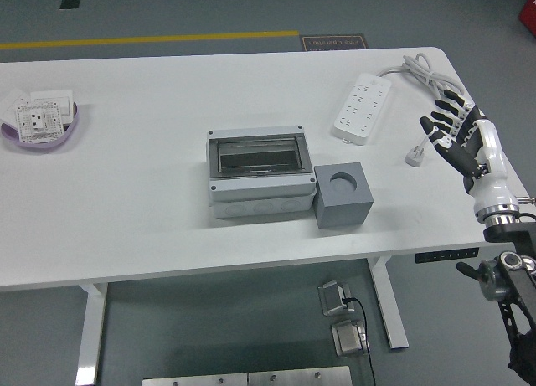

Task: Pick up the cylinder from the cube,place it in the box,flap close box

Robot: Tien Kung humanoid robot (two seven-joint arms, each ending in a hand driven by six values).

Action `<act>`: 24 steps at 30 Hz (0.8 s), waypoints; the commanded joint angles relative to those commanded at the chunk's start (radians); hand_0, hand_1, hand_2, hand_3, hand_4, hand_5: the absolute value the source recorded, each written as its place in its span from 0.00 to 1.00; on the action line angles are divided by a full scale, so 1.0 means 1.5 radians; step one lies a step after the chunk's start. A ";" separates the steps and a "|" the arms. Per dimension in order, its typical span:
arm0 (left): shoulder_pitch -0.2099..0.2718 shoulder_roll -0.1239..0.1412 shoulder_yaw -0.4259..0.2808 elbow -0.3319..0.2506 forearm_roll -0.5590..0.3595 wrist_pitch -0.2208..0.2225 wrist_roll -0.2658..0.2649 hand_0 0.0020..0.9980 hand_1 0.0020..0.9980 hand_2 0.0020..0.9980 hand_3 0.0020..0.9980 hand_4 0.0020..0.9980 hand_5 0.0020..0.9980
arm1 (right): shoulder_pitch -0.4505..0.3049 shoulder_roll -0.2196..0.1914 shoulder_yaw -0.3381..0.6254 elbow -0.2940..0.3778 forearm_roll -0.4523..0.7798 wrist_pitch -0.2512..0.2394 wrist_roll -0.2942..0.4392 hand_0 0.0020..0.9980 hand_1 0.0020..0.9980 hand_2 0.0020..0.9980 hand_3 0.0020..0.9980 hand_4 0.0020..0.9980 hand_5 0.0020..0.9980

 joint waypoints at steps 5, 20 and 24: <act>-0.002 0.000 0.004 0.000 -0.006 0.000 -0.002 0.75 0.79 0.79 0.91 0.77 0.40 | -0.001 -0.001 0.001 0.000 -0.005 0.011 -0.007 0.79 0.77 0.83 0.86 0.92 0.37; -0.006 -0.001 0.004 0.000 -0.006 -0.001 -0.001 0.75 0.79 0.79 0.91 0.77 0.40 | 0.004 -0.006 0.015 0.002 -0.019 0.023 -0.027 0.81 0.79 0.87 0.89 0.93 0.38; -0.007 0.001 0.004 0.000 -0.007 -0.001 -0.001 0.75 0.79 0.79 0.91 0.77 0.40 | 0.004 -0.008 0.016 0.002 -0.009 0.017 -0.020 0.81 0.79 0.87 0.89 0.93 0.38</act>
